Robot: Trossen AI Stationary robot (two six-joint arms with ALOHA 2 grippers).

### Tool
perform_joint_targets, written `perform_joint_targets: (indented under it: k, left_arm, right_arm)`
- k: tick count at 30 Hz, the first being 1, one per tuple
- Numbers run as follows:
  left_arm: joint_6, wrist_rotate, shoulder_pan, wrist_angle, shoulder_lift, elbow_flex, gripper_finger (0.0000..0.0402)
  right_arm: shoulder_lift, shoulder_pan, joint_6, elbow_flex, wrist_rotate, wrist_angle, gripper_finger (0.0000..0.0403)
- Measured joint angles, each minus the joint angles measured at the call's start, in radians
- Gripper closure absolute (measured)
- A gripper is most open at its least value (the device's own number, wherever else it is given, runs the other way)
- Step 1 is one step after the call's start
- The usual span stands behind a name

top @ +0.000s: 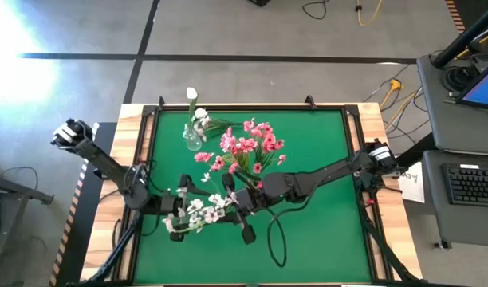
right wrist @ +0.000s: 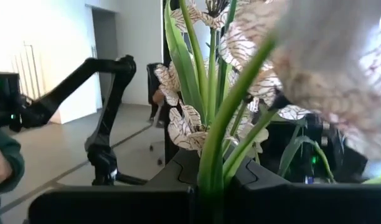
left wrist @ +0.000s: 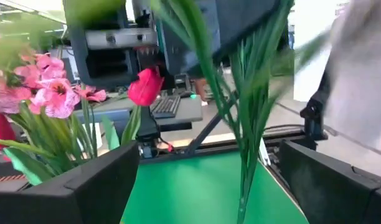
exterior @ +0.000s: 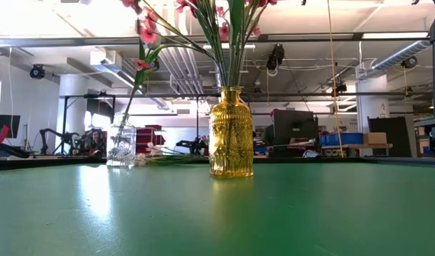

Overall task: Sort flowers into vase by color
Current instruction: Adjust the white flowers in the transparent vase

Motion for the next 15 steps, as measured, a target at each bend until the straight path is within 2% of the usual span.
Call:
perform_joint_targets:
  k: [9, 15]
  left_arm:
    - [-0.003, -0.003, 0.000, 0.259, 0.163, 0.005, 0.0038]
    - [0.000, -0.009, 0.004, 0.296, 0.249, 0.078, 0.0062]
  right_arm:
    - [0.005, 0.022, -0.079, 0.001, 0.042, 0.030, 0.0385]
    - [0.010, 0.022, -0.132, 0.001, 0.104, 0.028, 0.0385]
